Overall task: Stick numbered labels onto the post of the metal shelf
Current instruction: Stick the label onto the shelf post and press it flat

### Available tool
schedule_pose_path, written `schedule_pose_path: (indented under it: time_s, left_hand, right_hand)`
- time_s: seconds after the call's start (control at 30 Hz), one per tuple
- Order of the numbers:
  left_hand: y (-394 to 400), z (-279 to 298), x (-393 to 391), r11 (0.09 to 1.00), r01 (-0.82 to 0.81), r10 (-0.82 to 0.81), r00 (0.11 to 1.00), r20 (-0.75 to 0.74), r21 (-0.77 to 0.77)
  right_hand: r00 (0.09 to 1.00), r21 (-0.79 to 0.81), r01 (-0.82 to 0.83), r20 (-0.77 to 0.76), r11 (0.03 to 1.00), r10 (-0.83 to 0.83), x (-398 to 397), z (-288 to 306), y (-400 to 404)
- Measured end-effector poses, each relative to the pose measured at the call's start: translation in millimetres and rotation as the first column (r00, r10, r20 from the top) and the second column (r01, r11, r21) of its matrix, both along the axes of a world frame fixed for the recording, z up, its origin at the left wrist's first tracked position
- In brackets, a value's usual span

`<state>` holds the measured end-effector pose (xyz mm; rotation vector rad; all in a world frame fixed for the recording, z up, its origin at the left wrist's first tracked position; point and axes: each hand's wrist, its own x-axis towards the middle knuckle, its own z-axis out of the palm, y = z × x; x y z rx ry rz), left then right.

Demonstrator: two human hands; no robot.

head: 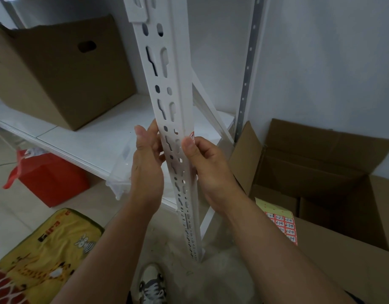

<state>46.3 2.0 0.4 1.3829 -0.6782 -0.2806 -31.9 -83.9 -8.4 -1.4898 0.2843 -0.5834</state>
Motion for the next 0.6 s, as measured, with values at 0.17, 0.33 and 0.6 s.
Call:
schedule_pose_path:
  time_s: [0.17, 0.33, 0.6]
  left_hand:
    - [0.1, 0.9, -2.9, 1.0, -0.015, 0.015, 1.0, 0.008, -0.017]
    - [-1.5, 5.9, -12.4, 0.998, -0.052, 0.052, 0.999, 0.014, -0.035]
    - [-1.0, 7.2, -17.8, 0.997, -0.056, 0.056, 0.998, 0.018, -0.05]
  right_hand:
    - [0.999, -0.002, 0.046, 0.027, 0.999, -0.046, 0.2, -0.8, 5.2]
    - [0.997, -0.038, 0.074, 0.036, 0.997, -0.073, 0.1, 0.1, 6.4]
    - [0.997, -0.062, 0.065, 0.052, 0.996, -0.062, 0.4, -2.7, 5.9]
